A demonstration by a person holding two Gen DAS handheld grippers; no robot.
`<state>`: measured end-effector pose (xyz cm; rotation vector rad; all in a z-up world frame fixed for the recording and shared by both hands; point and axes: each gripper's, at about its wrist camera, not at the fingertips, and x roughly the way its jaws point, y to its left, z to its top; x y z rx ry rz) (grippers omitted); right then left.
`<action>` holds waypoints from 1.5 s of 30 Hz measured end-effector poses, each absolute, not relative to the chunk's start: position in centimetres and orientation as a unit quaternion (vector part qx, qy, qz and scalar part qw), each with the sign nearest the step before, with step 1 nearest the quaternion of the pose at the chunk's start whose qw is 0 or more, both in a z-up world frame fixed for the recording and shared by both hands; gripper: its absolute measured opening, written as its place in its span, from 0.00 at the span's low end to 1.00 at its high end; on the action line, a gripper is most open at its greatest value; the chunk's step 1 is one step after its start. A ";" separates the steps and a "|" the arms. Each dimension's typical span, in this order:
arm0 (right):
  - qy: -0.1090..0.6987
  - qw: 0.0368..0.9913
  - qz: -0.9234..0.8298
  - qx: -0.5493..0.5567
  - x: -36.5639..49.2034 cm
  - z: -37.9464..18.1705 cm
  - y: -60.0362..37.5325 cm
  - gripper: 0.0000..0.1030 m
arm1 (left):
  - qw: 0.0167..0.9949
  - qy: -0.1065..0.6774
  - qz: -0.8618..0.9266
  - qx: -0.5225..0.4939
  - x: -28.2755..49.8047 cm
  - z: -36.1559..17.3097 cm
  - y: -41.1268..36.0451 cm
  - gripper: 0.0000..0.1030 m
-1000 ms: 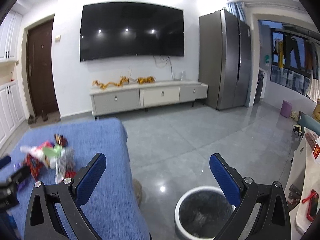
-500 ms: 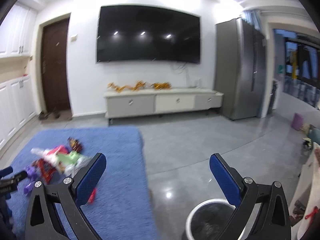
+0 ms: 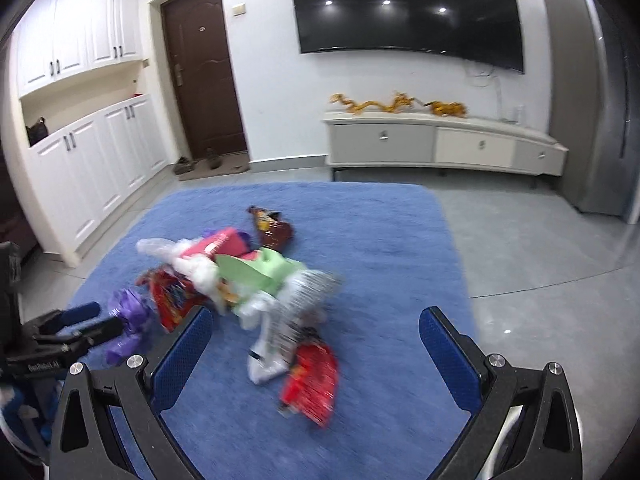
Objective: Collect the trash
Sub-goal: 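Grasp the purple bag with the left tool while the right tool grasps the white printed bag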
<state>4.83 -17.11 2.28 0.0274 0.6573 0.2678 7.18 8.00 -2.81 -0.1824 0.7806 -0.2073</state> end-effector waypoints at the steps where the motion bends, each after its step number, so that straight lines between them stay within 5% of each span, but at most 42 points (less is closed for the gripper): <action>1: 0.318 0.937 0.143 0.013 5.2 2.5 -16.5 1.00 | 0.915 0.380 -0.101 -0.089 7.4 -2.8 8.0 0.85; 14: 0.332 0.926 0.178 -0.009 9.7 0.5 -13.7 0.83 | 0.894 0.420 -0.104 -0.114 10.7 -5.4 8.0 0.51; 24: 0.360 0.917 0.172 0.027 10.6 -1.4 -15.7 0.79 | 0.894 0.418 -0.091 -0.130 11.9 -6.1 8.1 0.43; 34: 0.365 0.911 0.187 0.036 8.7 -1.8 -16.2 0.37 | 0.896 0.414 -0.090 -0.134 10.4 -6.1 8.4 0.34; 45: 0.337 0.915 0.216 0.039 5.0 0.3 -15.5 0.31 | 0.907 0.392 -0.085 -0.130 6.4 -3.7 8.7 0.33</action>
